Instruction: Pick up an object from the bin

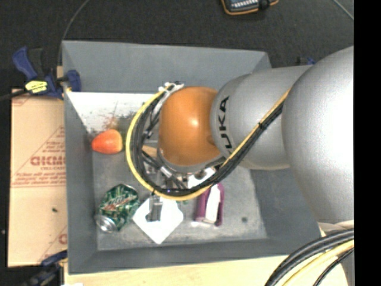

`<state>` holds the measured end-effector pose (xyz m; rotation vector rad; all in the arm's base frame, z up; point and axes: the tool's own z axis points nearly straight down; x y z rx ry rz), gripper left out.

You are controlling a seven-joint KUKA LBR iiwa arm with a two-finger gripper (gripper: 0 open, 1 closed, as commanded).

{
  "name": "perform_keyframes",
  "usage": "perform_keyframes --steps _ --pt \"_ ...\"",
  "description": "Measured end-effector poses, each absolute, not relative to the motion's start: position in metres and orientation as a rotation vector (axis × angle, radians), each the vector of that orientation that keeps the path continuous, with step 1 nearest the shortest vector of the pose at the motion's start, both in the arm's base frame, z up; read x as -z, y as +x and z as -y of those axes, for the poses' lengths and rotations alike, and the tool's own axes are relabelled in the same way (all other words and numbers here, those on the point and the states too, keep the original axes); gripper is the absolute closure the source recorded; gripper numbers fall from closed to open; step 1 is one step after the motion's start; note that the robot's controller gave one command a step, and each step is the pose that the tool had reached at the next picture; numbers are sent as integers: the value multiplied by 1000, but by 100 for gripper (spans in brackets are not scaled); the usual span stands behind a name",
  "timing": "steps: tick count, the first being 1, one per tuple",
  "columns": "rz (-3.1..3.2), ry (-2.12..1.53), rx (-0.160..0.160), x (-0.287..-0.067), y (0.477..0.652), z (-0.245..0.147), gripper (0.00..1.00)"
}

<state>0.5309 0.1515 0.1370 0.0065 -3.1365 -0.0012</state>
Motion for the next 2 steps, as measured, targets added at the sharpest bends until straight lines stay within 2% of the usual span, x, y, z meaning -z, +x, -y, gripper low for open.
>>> perform_keyframes --steps 1,2 --pt "3143 1 3 -140 533 -151 0" --pt "3134 233 1 -70 556 -87 0"
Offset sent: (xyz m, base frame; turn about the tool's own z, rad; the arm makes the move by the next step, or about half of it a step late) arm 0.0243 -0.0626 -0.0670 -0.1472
